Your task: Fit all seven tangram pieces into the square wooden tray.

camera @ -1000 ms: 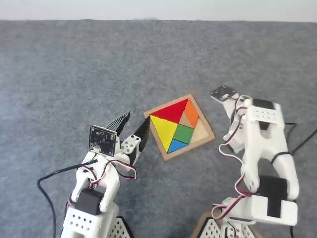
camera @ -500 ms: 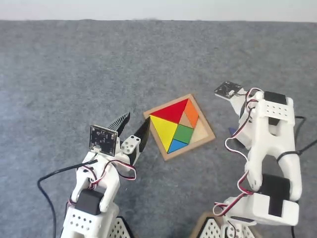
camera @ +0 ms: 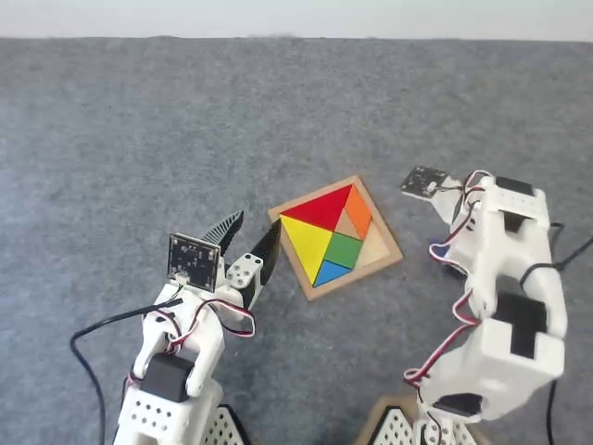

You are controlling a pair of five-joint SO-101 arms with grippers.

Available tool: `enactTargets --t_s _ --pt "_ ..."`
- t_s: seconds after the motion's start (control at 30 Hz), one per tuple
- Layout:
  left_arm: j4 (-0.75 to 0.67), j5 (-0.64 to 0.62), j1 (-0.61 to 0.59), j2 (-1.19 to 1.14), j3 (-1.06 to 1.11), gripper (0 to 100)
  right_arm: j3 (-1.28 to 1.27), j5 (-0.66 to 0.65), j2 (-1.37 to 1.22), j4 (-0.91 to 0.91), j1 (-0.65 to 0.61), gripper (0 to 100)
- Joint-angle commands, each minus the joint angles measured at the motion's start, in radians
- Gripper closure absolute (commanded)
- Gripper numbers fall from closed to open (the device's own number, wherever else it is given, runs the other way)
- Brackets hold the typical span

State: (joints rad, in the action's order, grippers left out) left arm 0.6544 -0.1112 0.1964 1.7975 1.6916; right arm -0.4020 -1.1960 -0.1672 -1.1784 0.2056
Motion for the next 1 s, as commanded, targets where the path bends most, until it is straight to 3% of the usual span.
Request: enactTargets --t_s 0.0,0.23,0.47,0.7,0.97 --pt "-0.002 0.009 0.008 0.02 -0.008 80 0.051 -0.017 -0.016 -0.079 -0.008 71.0" --pt "-0.002 0.009 0.008 0.02 -0.008 80 -0.066 0.123 0.139 -0.108 0.002 77.1" --pt "0.0 0.009 0.008 0.02 -0.008 80 -0.25 0.287 0.358 -0.108 -0.134 77.3" --pt "0.0 0.009 0.008 0.02 -0.008 80 -0.269 0.445 0.456 -0.11 -0.22 77.2" --pt "0.003 0.009 0.008 0.02 -0.008 80 -0.293 0.364 0.44 0.012 0.084 77.4"
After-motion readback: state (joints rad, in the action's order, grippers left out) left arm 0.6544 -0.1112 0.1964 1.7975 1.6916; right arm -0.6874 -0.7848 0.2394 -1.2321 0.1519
